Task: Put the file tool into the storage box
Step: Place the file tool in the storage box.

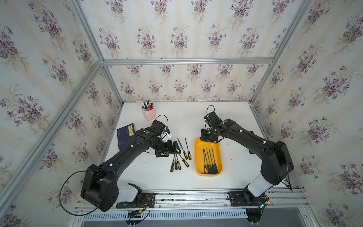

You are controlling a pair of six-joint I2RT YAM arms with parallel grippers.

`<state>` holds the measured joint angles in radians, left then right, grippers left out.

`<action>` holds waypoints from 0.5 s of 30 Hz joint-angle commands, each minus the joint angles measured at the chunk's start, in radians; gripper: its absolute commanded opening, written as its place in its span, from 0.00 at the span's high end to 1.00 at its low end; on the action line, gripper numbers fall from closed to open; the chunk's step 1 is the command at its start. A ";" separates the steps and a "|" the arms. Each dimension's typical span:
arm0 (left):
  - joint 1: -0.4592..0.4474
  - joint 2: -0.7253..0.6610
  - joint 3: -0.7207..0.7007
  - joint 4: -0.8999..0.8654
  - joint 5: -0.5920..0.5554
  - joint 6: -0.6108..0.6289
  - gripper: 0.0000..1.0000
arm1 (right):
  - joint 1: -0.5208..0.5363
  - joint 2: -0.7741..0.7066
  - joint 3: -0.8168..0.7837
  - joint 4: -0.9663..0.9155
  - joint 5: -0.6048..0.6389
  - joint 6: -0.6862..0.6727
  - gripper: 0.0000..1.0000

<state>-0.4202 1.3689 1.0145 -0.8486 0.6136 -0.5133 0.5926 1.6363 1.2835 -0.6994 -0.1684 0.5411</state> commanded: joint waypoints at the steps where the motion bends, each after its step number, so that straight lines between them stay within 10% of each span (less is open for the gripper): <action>1: -0.005 0.028 -0.024 -0.017 -0.102 -0.048 0.12 | 0.001 -0.018 0.023 -0.034 0.010 -0.015 0.72; 6: -0.052 0.055 -0.077 -0.026 -0.221 -0.067 0.31 | 0.001 -0.027 0.008 -0.025 -0.008 -0.009 0.72; 15: -0.140 0.103 -0.152 0.013 -0.345 -0.091 0.33 | 0.001 -0.039 -0.015 -0.009 -0.012 -0.003 0.72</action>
<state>-0.5488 1.4647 0.8715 -0.8452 0.3420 -0.5865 0.5926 1.6009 1.2682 -0.7139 -0.1776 0.5312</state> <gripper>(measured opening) 0.669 0.277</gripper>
